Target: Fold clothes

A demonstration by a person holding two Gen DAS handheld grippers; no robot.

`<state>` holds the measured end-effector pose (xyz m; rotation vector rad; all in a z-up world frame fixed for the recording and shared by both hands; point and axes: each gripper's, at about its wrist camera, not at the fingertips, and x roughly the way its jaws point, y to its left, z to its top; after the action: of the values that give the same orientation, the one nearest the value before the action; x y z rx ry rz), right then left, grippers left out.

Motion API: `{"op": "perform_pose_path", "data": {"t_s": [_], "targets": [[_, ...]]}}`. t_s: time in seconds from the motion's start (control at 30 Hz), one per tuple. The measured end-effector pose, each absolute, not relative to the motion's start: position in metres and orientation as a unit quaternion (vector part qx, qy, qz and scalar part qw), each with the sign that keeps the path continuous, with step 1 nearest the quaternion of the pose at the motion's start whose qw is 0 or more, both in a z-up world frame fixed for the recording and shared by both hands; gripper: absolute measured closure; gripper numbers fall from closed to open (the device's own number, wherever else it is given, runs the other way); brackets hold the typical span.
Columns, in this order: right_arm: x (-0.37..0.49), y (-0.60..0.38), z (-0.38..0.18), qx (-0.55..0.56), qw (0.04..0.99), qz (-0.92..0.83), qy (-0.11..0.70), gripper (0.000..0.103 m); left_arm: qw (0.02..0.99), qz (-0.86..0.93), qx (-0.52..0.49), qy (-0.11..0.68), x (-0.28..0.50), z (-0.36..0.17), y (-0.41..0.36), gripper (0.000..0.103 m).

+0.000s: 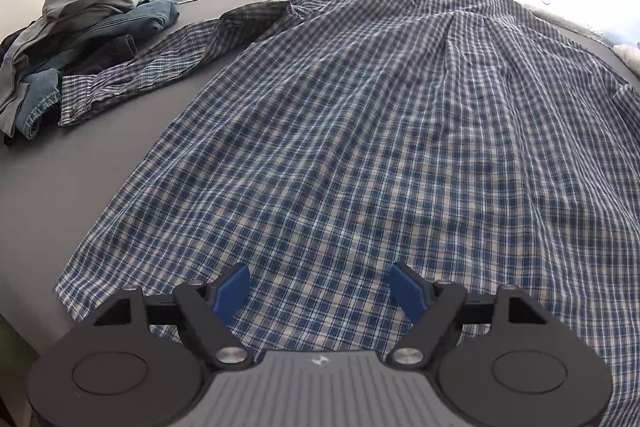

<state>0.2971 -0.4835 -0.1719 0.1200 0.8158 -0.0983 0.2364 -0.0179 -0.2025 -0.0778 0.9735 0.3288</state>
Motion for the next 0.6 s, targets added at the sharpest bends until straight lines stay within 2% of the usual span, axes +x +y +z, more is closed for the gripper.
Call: {"op": "perform_pose_path", "data": {"t_s": [0.17,0.3,0.43,0.6], "targets": [[0.307,-0.543,-0.162,0.057,0.916,-0.176,0.355,0.068,0.854,0.177,-0.079,0.483,0.239,-0.209,-0.004,0.001],[0.296,-0.605,-0.163,0.116,0.888,-0.294,0.334,0.062,0.857,0.181,-0.082,0.476,0.237,-0.211,-0.004,0.000],[0.275,-0.632,-0.174,0.205,0.878,-0.285,0.326,0.038,0.855,0.185,-0.084,0.477,0.238,-0.210,-0.004,0.000],[0.276,-0.631,-0.189,0.238,0.874,-0.257,0.336,0.038,0.852,0.188,-0.086,0.481,0.241,-0.211,-0.003,0.000]]}}
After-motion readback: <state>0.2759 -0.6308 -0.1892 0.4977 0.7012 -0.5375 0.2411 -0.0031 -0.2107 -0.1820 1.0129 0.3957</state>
